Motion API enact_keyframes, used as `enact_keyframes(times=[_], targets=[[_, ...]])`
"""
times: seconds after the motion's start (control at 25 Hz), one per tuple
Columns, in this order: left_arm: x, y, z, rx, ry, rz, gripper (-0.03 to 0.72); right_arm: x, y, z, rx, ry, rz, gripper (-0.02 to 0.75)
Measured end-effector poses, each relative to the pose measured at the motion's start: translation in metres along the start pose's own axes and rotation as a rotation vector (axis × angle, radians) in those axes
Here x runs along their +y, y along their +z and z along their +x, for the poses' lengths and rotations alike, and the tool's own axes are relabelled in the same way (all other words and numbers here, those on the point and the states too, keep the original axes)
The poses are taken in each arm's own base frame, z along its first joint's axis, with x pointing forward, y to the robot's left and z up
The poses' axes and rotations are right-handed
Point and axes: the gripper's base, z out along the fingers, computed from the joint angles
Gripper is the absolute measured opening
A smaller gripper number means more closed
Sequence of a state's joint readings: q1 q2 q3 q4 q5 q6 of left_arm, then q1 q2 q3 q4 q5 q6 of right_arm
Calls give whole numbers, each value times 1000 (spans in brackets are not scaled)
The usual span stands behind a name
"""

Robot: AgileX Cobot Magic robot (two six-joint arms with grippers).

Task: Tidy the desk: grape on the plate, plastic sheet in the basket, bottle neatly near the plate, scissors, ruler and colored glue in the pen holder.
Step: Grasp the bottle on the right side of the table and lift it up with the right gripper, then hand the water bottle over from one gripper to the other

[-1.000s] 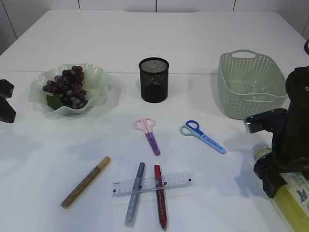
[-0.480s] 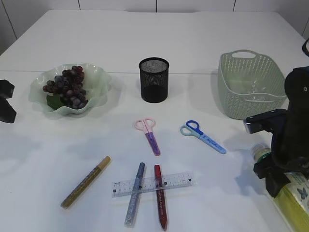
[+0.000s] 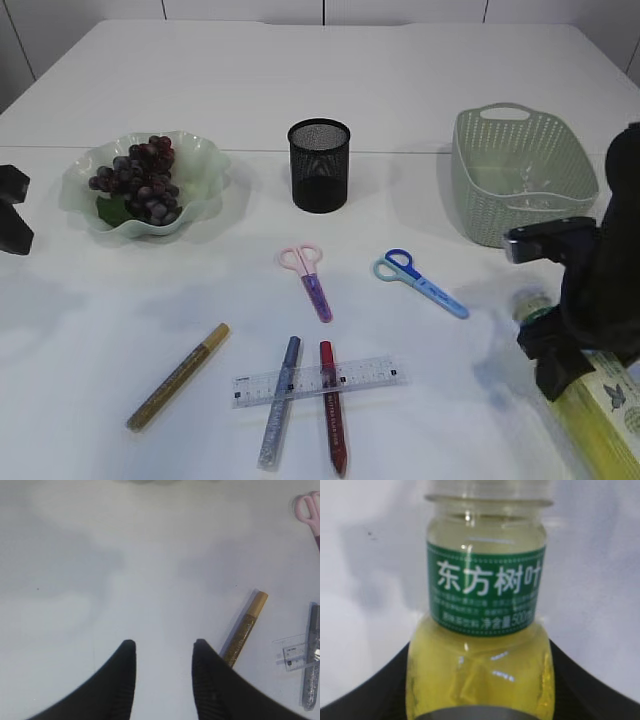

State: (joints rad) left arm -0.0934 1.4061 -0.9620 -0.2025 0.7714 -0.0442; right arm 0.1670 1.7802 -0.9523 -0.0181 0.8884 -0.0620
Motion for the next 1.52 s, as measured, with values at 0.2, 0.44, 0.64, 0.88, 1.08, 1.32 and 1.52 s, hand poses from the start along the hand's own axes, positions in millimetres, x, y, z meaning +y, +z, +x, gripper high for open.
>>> enact_keyframes(times=[0.2, 0.44, 0.64, 0.88, 1.08, 1.32, 1.52], targets=[[0, 0, 0, 0, 0, 0, 279, 11, -35, 7, -131, -111, -108, 460], [0, 0, 0, 0, 0, 0, 278, 33, -80, 11, -334, -254, -319, 459], [0, 0, 0, 0, 0, 0, 277, 57, -117, 1, -558, -362, -585, 459], [0, 0, 1, 10, 0, 0, 277, 72, -148, -10, -871, -463, -793, 459], [0, 0, 1, 10, 0, 0, 277, 75, -163, -14, -1045, -505, -856, 459], [1, 0, -8, -87, 12, -8, 269, 77, -172, -14, -1167, -558, -886, 459], [0, -1, -17, -186, 13, -3, 267, 78, -174, -13, -1202, -608, -874, 459]])
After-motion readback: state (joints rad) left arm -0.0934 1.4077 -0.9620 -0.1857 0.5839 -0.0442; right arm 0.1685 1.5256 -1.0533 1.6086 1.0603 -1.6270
